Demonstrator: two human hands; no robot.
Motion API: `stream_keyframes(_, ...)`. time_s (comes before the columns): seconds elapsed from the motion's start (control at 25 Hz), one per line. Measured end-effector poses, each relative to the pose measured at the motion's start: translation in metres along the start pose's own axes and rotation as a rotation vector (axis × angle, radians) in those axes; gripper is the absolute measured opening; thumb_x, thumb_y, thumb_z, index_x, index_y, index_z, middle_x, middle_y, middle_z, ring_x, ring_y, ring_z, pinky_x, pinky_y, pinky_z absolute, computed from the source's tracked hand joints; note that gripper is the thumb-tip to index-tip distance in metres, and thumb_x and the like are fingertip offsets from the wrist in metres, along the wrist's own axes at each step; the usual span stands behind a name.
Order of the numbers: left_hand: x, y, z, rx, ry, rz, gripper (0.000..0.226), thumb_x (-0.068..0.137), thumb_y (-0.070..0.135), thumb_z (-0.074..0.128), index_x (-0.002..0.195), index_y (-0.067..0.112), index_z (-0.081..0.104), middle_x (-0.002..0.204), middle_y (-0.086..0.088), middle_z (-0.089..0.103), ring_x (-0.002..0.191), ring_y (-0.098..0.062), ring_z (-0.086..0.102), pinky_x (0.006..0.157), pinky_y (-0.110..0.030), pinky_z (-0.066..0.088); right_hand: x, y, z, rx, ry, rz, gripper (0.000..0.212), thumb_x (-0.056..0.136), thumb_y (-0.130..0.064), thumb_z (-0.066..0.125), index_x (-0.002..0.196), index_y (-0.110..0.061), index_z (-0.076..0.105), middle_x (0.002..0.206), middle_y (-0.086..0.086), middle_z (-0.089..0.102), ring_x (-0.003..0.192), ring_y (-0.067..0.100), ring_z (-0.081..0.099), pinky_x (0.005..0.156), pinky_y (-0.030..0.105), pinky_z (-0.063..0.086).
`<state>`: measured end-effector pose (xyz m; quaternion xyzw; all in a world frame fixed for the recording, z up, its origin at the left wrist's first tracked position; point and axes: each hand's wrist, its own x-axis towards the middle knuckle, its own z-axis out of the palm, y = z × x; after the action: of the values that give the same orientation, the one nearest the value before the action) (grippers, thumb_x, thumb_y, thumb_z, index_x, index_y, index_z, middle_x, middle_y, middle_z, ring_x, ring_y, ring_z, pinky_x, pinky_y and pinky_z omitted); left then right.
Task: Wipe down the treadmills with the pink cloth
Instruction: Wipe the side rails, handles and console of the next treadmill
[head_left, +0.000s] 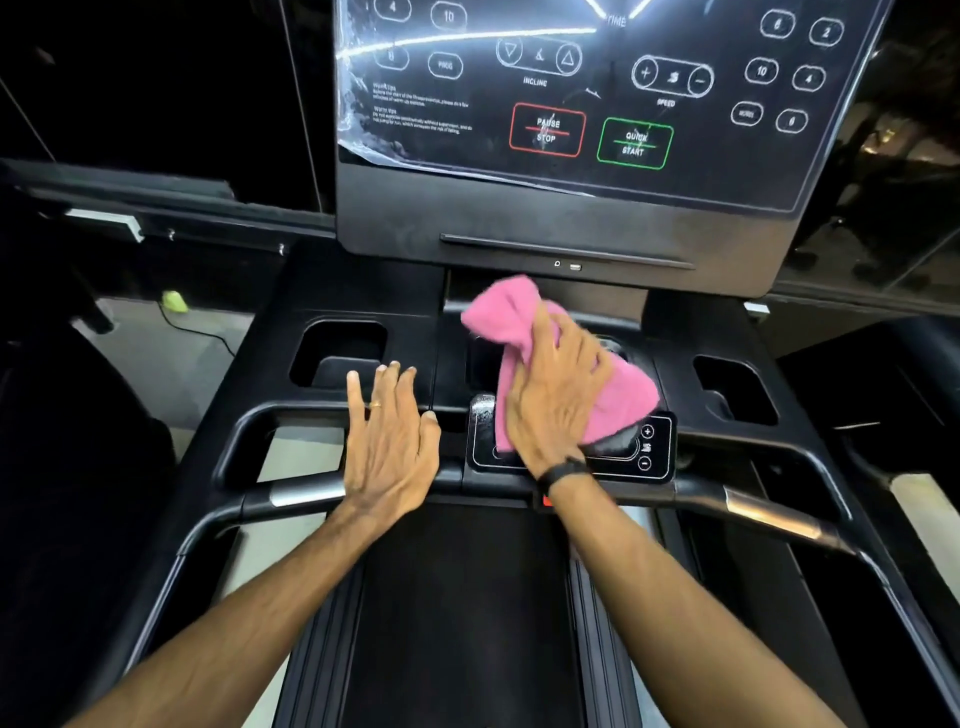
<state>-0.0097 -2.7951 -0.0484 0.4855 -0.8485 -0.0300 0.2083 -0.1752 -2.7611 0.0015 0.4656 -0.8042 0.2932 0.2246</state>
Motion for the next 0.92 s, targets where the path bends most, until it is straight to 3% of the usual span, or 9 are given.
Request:
stream_keyframes(0.08, -0.001, -0.001, 0.0, -0.004, 0.008, -0.018, 0.063, 0.093, 0.03, 0.022, 0.144, -0.004, 0.038, 0.149, -0.023, 0.043, 0.148, -0.028, 0.028, 0.123, -0.051, -0.003, 0.013, -0.013, 0.001, -0.012, 0.032, 0.033, 0.043, 0.097, -0.026, 0.049, 0.139, -0.018, 0.051, 0.121, 0.008, 0.057, 0.102, 0.031, 0.051, 0.092, 0.045, 0.036)
stream_keyframes(0.28, -0.002, 0.001, -0.001, 0.003, 0.021, -0.027, 0.066, 0.092, 0.029, 0.019, 0.143, -0.007, 0.04, 0.148, -0.023, 0.046, 0.147, -0.029, 0.031, 0.123, -0.05, -0.004, -0.033, -0.02, 0.004, 0.031, -0.021, -0.124, 0.048, 0.093, -0.026, 0.049, 0.14, -0.019, 0.051, 0.12, 0.007, 0.058, 0.102, 0.03, 0.052, 0.089, 0.047, 0.039)
stream_keyframes(0.44, -0.002, -0.002, 0.0, 0.002, 0.012, -0.036, 0.067, 0.092, 0.03, 0.018, 0.144, -0.006, 0.038, 0.149, -0.023, 0.044, 0.147, -0.029, 0.03, 0.123, -0.05, -0.005, 0.0, -0.039, 0.008, 0.016, 0.016, -0.037, 0.048, 0.093, -0.021, 0.056, 0.14, -0.018, 0.05, 0.118, 0.007, 0.058, 0.1, 0.028, 0.047, 0.089, 0.046, 0.038)
stream_keyframes(0.64, 0.0, -0.003, 0.0, 0.022, 0.006, -0.012, 0.067, 0.09, 0.029, 0.018, 0.143, -0.006, 0.038, 0.148, -0.022, 0.045, 0.145, -0.029, 0.032, 0.123, -0.052, -0.002, -0.03, -0.027, 0.003, 0.039, 0.002, -0.2, 0.049, 0.088, -0.021, 0.056, 0.137, -0.017, 0.055, 0.121, 0.007, 0.06, 0.1, 0.029, 0.051, 0.085, 0.043, 0.036)
stream_keyframes(0.8, -0.001, -0.002, -0.002, 0.025, -0.013, -0.001, 0.067, 0.09, 0.031, 0.017, 0.142, -0.005, 0.04, 0.148, -0.022, 0.044, 0.146, -0.028, 0.031, 0.123, -0.051, -0.003, 0.006, -0.022, 0.001, 0.035, 0.028, -0.057, 0.049, 0.09, -0.018, 0.061, 0.138, -0.017, 0.053, 0.115, 0.006, 0.058, 0.095, 0.03, 0.051, 0.085, 0.044, 0.036)
stream_keyframes(0.92, -0.001, -0.004, -0.001, 0.019, -0.047, -0.007, 0.069, 0.091, 0.034, 0.015, 0.144, -0.003, 0.04, 0.151, -0.02, 0.041, 0.147, -0.026, 0.028, 0.123, -0.05, -0.005, -0.038, -0.008, -0.003, 0.06, 0.044, -0.171, 0.048, 0.091, -0.025, 0.056, 0.139, -0.017, 0.051, 0.116, 0.007, 0.059, 0.097, 0.027, 0.047, 0.084, 0.044, 0.039)
